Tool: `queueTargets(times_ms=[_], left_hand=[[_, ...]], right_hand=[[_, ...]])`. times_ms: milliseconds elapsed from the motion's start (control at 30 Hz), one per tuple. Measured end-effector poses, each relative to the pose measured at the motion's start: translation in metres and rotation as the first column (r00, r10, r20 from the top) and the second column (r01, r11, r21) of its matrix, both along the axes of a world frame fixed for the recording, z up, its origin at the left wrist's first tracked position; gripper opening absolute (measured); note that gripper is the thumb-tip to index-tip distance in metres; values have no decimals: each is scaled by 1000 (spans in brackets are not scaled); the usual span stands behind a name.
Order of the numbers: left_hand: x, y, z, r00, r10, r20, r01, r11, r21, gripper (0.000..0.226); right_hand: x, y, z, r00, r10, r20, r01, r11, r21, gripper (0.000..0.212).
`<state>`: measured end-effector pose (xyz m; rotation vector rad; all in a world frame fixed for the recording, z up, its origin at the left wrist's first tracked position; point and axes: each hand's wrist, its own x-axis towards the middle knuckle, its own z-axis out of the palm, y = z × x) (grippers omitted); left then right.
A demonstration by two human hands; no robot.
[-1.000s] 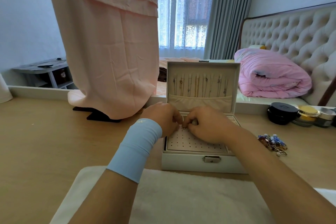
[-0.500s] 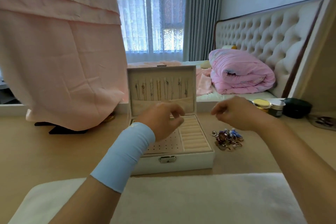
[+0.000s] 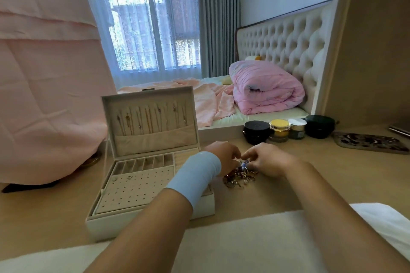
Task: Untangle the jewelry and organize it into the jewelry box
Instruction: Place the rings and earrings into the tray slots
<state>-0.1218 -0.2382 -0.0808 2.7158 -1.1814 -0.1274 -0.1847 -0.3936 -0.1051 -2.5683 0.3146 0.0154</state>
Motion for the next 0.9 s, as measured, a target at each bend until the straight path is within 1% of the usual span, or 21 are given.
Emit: queueTargets(times_ms=[100, 133, 267, 367, 433, 533, 600, 667, 767, 833, 900], left_hand=[[4, -3, -7, 1000, 12, -18, -12, 1000, 20, 34], [6, -3, -9, 1000, 15, -27, -14, 1000, 26, 33], [9, -5, -12, 999, 15, -30, -15, 1000, 17, 30], [9, -8, -12, 1000, 11, -28, -12, 1000, -24, 30], [10, -10, -13, 999, 7, -37, -9, 999, -40, 30], [11, -9, -14, 999, 9, -51, -14, 996, -91, 30], [13, -6, -11, 998, 14, -69, -25, 986, -165, 30], [17, -1, -7, 995, 22, -97, -47, 962, -268, 31], [22, 9, 1, 983, -10, -183, -64, 917, -394, 35], [22, 14, 4, 968, -39, -249, -89, 871, -484, 34], [22, 19, 5, 940, -87, -330, -127, 808, -575, 31]], right_hand=[[0, -3, -1, 998, -29, 48, 29, 1000, -2, 14], [0, -4, -1, 997, -42, 63, 41, 999, 13, 11], [-1, -7, -2, 996, -53, 65, 53, 999, 12, 15], [1, -7, -3, 999, -39, 14, 39, 999, -30, 22], [0, -5, -3, 999, -44, 4, 44, 998, -49, 18], [-1, -5, 0, 997, -60, 43, 61, 998, -29, 14], [-2, -6, 2, 991, -80, 103, 75, 996, 54, 12], [-4, -6, 7, 980, -99, 171, 68, 982, 179, 11], [-4, -2, 18, 963, -76, 257, -13, 944, 329, 12], [-3, 3, 24, 947, -80, 310, -75, 885, 460, 12], [-2, 8, 27, 930, -113, 349, -126, 796, 592, 12]])
